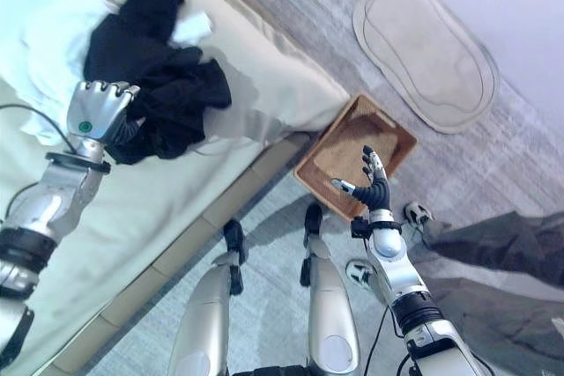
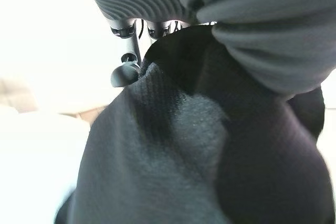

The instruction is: Pick up clothes into the bucket

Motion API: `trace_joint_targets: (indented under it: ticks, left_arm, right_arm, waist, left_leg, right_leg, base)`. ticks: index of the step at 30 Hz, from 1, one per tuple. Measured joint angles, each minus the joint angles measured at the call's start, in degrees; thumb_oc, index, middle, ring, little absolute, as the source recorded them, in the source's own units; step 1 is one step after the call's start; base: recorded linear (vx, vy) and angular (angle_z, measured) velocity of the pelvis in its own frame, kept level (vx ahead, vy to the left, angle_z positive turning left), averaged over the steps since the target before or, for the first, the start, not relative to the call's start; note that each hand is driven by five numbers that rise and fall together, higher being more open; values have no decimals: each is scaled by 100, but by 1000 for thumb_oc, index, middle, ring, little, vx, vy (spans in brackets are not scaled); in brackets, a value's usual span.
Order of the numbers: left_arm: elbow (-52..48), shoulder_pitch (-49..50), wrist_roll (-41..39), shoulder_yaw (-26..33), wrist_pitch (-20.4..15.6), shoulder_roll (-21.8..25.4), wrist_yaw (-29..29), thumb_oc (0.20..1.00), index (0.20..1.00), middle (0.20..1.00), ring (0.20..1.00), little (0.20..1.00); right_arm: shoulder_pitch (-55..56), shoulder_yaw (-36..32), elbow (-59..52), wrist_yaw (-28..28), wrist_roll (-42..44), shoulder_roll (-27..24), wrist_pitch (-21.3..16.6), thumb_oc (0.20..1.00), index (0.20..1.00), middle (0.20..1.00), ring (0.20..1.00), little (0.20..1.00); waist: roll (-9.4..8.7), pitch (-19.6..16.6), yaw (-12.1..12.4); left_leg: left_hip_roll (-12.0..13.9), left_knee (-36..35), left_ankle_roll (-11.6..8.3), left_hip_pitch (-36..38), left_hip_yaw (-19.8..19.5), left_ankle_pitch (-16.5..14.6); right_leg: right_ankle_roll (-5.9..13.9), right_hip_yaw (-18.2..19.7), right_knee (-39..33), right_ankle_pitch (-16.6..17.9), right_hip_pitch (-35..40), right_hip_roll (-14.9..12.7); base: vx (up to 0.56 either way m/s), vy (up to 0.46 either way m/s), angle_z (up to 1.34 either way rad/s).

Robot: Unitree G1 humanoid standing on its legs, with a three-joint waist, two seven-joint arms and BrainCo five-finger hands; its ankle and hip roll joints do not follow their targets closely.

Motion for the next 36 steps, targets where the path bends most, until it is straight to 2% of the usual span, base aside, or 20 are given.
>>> trace_joint_targets:
  ticks: [4,7,11,16,20,25,32,36]
  left_arm:
    - [-633,381,-115,403,-309,-16,-5,200,200,200,200,200]
    - [-1031,578,-279,583,-516,-47,-19,200,200,200,200,200]
    - [-1849,717,-928,951,-956,-383,-193,200,200,200,200,200]
    - [-2637,580,-1977,946,-1383,-769,-686,200,200,200,200,200]
    - [-3231,191,-2864,579,-1722,-954,-1104,200,200,200,200,200]
    - [-3335,152,-3763,229,-1800,-1490,-1563,200,200,200,200,200]
    - [-3421,151,-4320,-123,-1774,-1935,-1888,200,200,200,200,200]
    - [-3536,155,-4617,-250,-1663,-2126,-2015,200,200,200,200,200]
  right_arm:
    - [23,45,9,114,-155,-5,76,1000,1000,1000,1000,1000]
    - [25,191,30,245,-271,-2,149,1000,1000,1000,1000,1000]
    - [-21,433,24,410,-551,-7,237,1000,1000,1000,1000,1000]
    - [-444,1060,-15,528,-1231,-140,366,1000,1000,1000,1000,1000]
    - [-682,1435,-541,858,-1348,-135,365,1000,1000,1000,1000,1000]
    - [-753,1726,-790,1207,-1302,-37,381,1000,1000,1000,1000,1000]
    - [-704,1735,-835,1309,-698,352,486,1000,1000,1000,1000,1000]
    - [-684,1910,-838,1325,-473,500,573,1000,1000,1000,1000,1000]
  waist:
    - [60,-248,166]
    - [122,-416,201]
    - [186,-564,301]
    - [248,-797,303]
    - [395,-1108,301]
    - [562,-1303,303]
    - [568,-1398,289]
    - [565,-1582,293]
  left_leg:
    - [26,-357,-68,409,-125,126]
    - [32,-498,-80,589,-135,168]
    - [27,-649,-93,948,-133,185]
    - [17,-855,-128,1311,-153,234]
    - [29,-1035,-146,1480,-270,258]
    - [42,-1151,-142,1802,-268,272]
    - [63,-1241,-144,2012,-250,282]
    - [66,-1303,-143,2095,-250,284]
  right_leg:
    - [-14,-174,-202,-11,411,46]
    - [-16,-222,-321,-11,604,58]
    - [-12,-258,-475,-8,977,66]
    - [4,-290,-623,2,1336,78]
    - [3,-404,-748,0,1532,117]
    - [8,-413,-864,-13,1855,148]
    - [8,-405,-934,-12,2041,182]
    - [9,-405,-987,-13,2125,192]
  base:
    - [68,-61,15]
    - [49,-46,7]
    - [71,-34,3]
    - [71,-28,3]
    - [66,-28,12]
    - [72,-23,-1]
    - [46,-16,-2]
    - [11,-6,0]
